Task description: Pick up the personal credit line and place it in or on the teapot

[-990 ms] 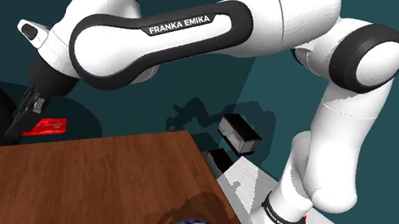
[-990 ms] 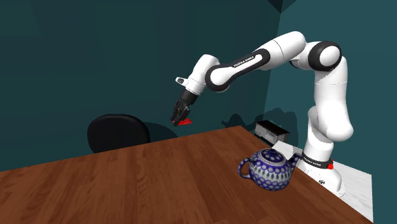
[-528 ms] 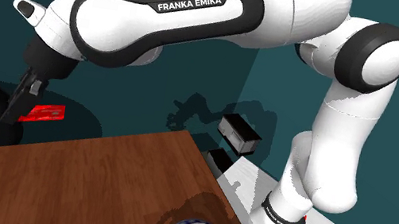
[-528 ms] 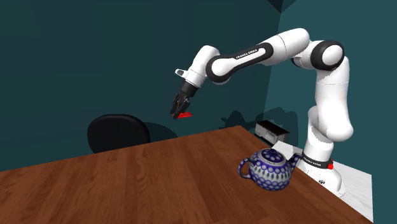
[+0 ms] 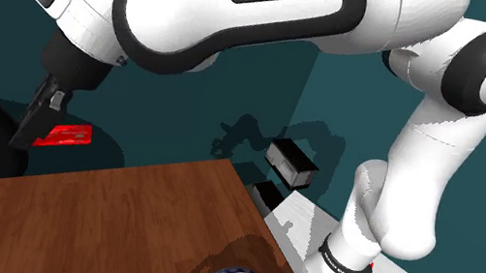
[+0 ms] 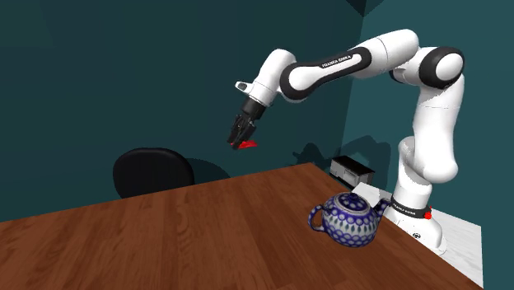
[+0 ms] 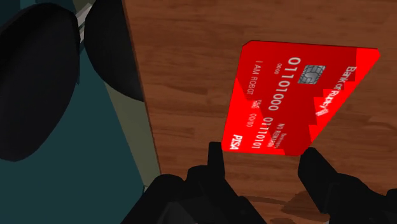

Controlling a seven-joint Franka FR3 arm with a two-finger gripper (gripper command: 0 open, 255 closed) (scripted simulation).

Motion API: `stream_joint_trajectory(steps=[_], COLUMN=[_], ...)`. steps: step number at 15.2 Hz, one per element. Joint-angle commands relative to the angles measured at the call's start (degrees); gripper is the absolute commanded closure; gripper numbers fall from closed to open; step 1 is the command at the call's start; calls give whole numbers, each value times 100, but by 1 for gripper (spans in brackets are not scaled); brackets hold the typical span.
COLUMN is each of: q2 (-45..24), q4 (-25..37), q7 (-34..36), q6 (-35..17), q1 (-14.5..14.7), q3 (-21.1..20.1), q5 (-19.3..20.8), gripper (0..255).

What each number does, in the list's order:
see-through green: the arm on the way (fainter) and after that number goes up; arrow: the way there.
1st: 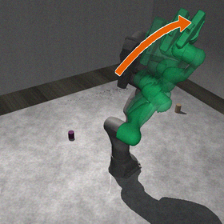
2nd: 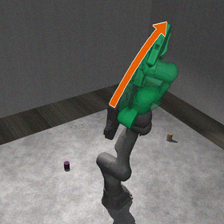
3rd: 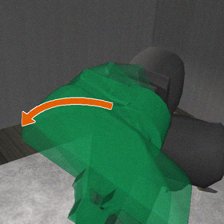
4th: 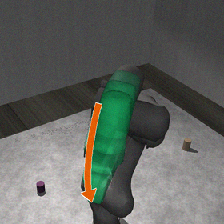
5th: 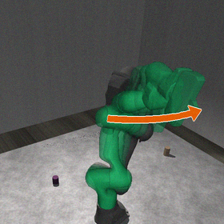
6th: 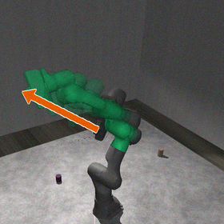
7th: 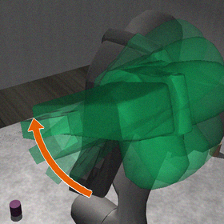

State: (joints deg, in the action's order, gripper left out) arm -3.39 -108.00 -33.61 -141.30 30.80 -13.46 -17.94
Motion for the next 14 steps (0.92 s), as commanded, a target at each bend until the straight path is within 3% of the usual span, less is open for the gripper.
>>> stream_joint_trajectory(steps=[1, 14], q2=[436, 3031], q4=[-517, -2982], q7=[20, 701], q6=[-103, -189], q1=[36, 550], q3=[-46, -493], q5=[-110, -597], gripper=[255, 255])
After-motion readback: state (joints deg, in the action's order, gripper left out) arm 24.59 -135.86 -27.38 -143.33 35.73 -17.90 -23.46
